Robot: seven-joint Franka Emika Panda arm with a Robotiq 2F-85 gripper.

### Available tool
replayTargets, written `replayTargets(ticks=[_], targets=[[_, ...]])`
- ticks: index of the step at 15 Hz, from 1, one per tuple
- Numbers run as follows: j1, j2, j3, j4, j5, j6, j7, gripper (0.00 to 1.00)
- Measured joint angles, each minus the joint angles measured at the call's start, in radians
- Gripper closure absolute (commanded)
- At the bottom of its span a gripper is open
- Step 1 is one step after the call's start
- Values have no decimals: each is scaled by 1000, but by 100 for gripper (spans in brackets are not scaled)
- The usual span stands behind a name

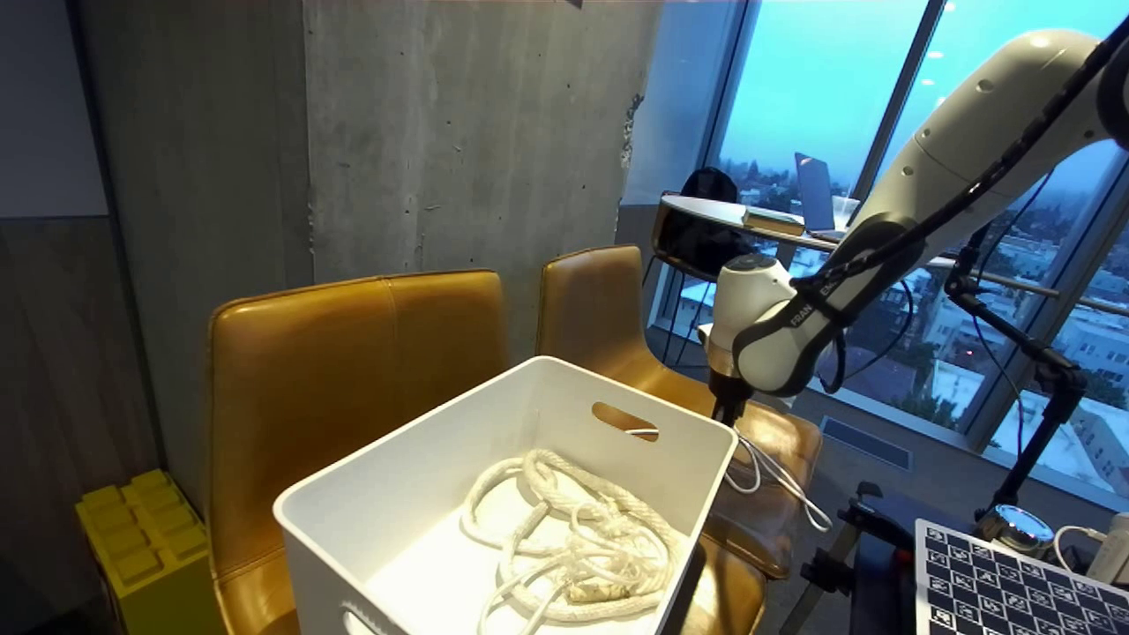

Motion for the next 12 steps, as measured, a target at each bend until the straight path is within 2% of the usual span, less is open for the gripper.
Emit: replayTargets(ticks=[5, 12], targets=[[83, -194, -24, -63, -19, -99, 70, 100], [203, -513, -38, -95, -142, -331, 213, 100]])
